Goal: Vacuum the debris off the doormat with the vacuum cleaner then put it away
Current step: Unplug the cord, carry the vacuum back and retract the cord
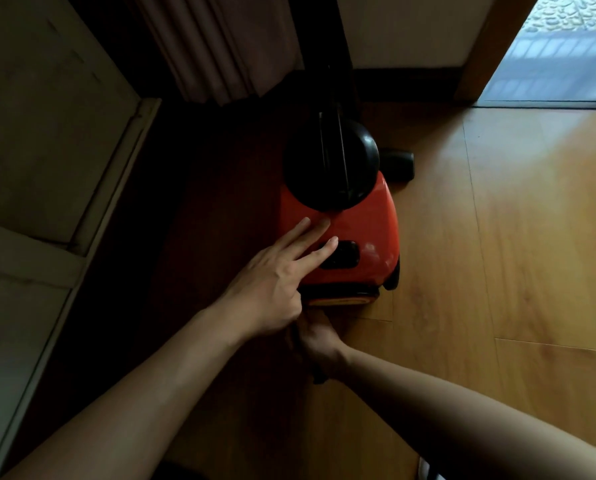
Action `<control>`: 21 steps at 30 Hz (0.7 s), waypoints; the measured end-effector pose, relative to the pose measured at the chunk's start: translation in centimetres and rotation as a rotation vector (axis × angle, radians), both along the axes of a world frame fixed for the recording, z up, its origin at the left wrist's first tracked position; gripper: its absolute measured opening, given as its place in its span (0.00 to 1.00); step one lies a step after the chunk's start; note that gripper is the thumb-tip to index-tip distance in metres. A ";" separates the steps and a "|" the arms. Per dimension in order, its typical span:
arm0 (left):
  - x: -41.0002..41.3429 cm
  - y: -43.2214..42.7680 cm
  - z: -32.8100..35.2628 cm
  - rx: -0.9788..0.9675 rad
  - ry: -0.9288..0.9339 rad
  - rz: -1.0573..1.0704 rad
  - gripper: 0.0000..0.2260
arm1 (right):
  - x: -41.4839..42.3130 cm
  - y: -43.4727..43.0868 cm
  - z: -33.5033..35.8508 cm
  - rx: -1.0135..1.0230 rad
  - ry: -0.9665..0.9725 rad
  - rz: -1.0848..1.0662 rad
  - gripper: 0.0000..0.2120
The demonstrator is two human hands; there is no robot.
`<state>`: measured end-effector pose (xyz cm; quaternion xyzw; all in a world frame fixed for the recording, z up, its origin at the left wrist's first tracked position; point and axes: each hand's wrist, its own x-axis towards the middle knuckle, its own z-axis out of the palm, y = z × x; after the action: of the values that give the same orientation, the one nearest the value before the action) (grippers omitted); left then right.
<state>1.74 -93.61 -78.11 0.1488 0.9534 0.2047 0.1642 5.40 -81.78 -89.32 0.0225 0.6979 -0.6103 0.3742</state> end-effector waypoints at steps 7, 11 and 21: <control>-0.2 -0.7 -0.7 0.035 0.039 -0.027 0.44 | -1.7 5.6 -1.3 0.072 -0.117 -0.012 0.16; -0.1 -0.7 -0.8 0.036 0.054 -0.035 0.43 | -2.3 9.1 -1.3 0.135 -0.072 -0.011 0.09; -0.1 -0.6 -0.8 0.019 0.068 -0.048 0.41 | -3.4 11.5 -2.2 0.499 0.331 -0.176 0.04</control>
<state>1.67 -94.24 -78.95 0.1799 0.9526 0.2048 0.1352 1.98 -70.31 -91.56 0.0745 0.8729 -0.4457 0.1840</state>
